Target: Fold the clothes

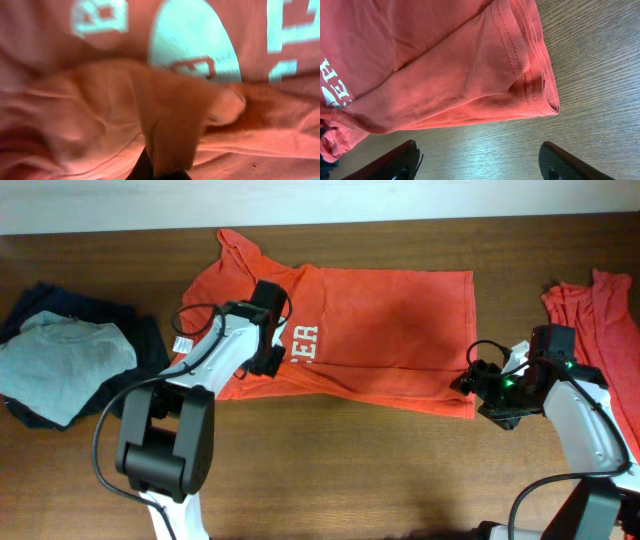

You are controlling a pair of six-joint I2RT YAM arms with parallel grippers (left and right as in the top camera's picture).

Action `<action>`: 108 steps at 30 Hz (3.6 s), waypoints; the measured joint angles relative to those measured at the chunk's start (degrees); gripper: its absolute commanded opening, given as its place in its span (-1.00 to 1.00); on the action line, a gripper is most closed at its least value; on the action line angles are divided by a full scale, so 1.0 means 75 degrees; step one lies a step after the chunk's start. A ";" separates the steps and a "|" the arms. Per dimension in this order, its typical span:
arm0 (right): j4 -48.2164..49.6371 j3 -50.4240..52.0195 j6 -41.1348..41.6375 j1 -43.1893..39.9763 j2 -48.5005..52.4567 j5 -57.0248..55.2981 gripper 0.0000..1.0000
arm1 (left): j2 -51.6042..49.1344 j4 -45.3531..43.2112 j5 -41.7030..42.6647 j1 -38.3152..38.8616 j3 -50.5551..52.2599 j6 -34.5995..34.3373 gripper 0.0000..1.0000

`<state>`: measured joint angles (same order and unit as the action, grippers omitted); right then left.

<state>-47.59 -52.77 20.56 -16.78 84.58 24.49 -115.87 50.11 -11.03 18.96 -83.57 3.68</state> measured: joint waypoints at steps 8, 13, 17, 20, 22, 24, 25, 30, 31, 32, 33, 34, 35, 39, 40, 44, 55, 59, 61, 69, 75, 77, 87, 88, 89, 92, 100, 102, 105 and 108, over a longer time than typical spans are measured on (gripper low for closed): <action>0.0000 0.0000 -0.0003 0.0000 0.0000 0.0000 0.64 | 0.0152 -0.0804 -0.0554 0.0000 -0.0393 0.0399 -1.00; -0.0003 0.0000 -0.0006 0.0000 0.0000 0.0000 0.64 | 0.0152 -0.1629 -0.0644 0.0000 -0.0402 0.0761 -0.96; 0.0000 0.0000 0.0000 0.0000 0.0000 0.0000 0.64 | 0.0152 -0.2011 -0.0682 0.0000 -0.0405 0.1049 -0.33; 0.0000 0.0000 -0.0006 0.0000 0.0000 0.0000 0.65 | 0.0152 -0.2142 -0.0688 -0.0012 -0.0405 0.1177 0.61; 0.0000 0.0000 -0.0003 0.0000 0.0000 0.0000 0.65 | 0.0152 -0.2124 -0.0694 -0.0026 -0.0405 0.1207 0.68; 0.0000 0.0000 0.0000 0.0000 0.0000 0.0000 0.66 | 0.0152 -0.1754 -0.0714 -0.0073 -0.0437 0.1169 0.68; 0.0000 0.0000 0.0000 0.0000 0.0000 0.0000 0.66 | 0.0152 -0.1475 -0.0717 -0.0093 -0.0452 0.1131 0.65; -0.0023 0.0000 -0.0003 0.0000 0.0000 0.0000 0.67 | 0.0152 0.0507 -0.0705 -0.0149 -0.0472 0.0676 0.33; -0.0026 0.0000 -0.0003 0.0000 0.0000 0.0000 0.68 | 0.0152 0.0644 -0.0699 -0.0163 -0.0449 0.0609 0.28; -0.0026 0.0000 -0.0006 0.0000 0.0000 0.0000 0.68 | 0.0152 0.0653 -0.0702 -0.0178 -0.0405 0.0510 0.20; -0.0023 0.0000 -0.0006 0.0000 0.0000 0.0000 0.68 | 0.0152 0.0609 -0.0702 -0.0210 -0.0358 0.0440 0.16; -0.0026 0.0000 -0.0003 0.0000 0.0000 0.0000 0.68 | 0.0152 0.0539 -0.0688 -0.0291 -0.0265 0.0283 0.11; -0.0026 0.0000 -0.0006 0.0000 0.0000 0.0000 0.68 | 0.0152 0.0469 -0.0676 -0.0399 -0.0181 0.0140 0.06; -0.0026 0.0000 -0.0006 0.0000 0.0000 0.0000 0.70 | 0.0152 0.0373 -0.0647 -0.0778 -0.0041 -0.0093 0.01; -0.0026 0.0000 -0.0006 0.0000 0.0000 0.0000 0.71 | 0.0152 0.0323 -0.0609 -0.0860 -0.0023 -0.0090 0.01; -0.0020 0.0000 -0.0003 0.0000 0.0000 0.0000 0.72 | 0.0152 -0.0023 -0.0283 -0.0915 0.0268 0.0044 -0.05; -0.0003 0.0000 -0.0006 0.0000 0.0000 0.0000 0.73 | 0.0166 -0.0775 -0.0140 -0.0816 0.1023 0.0207 -0.50; -0.0003 0.0000 -0.0009 0.0000 0.0000 0.0000 0.73 | 0.0166 -0.0863 -0.0405 -0.0816 0.1023 0.0131 -0.53; -0.0003 0.0000 -0.0006 0.0000 0.0000 0.0000 0.73 | 0.0166 -0.0866 -0.0632 -0.0816 0.1023 0.0134 -0.55; -0.0035 0.0000 0.0000 0.0000 0.0000 0.0000 0.73 | 0.0166 -0.1174 -0.0851 -0.0816 0.1023 0.0163 -0.88; -0.0055 0.0000 -0.0003 0.0000 0.0000 0.0000 0.73 | 0.0166 -0.0702 -0.0968 -0.0784 0.0699 0.0160 -0.87; -0.0055 0.0000 -0.0003 0.0000 0.0000 0.0000 0.74 | 0.0172 -0.0481 -0.1014 -0.0769 0.0472 0.0166 -0.86; -0.0058 0.0000 -0.0006 0.0000 0.0000 0.0000 0.75 | 0.0309 -0.0650 -0.1489 -0.0729 -0.0184 0.0650 -0.68; -0.0055 0.0000 -0.0003 0.0000 0.0000 0.0000 0.75 | 0.0309 -0.0627 -0.1498 -0.0729 -0.0187 0.0702 -0.68; -0.0055 0.0000 0.0000 0.0000 0.0000 0.0000 0.75 | 0.0309 -0.0519 -0.1518 -0.0729 -0.0187 0.0740 -0.68; -0.0052 0.0000 -0.0003 0.0000 0.0000 0.0000 0.75 | 0.0309 -0.0408 -0.1542 -0.0729 -0.0187 0.0778 -0.97; -0.0050 0.0000 -0.0006 0.0000 -0.0003 0.0000 0.75 | 0.0312 -0.2766 -0.1303 -0.0968 -0.0224 0.0883 -0.46; -0.0050 0.0000 0.0000 0.0000 -0.0003 0.0000 0.75 | 0.0309 -0.2964 -0.1177 -0.1070 -0.0224 0.0848 0.74; -0.0055 0.0000 -0.0003 0.0000 -0.0003 0.0000 0.75 | 0.0306 -0.2923 -0.1128 -0.1177 -0.0224 0.0726 0.98; -0.0067 0.0000 -0.0006 0.0000 -0.0003 0.0000 0.75 | 0.0306 -0.2378 -0.1303 -0.1241 -0.0239 0.0370 0.98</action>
<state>-48.10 -52.77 20.51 -16.78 84.55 24.49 -113.58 32.27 -20.80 9.65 -85.36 6.46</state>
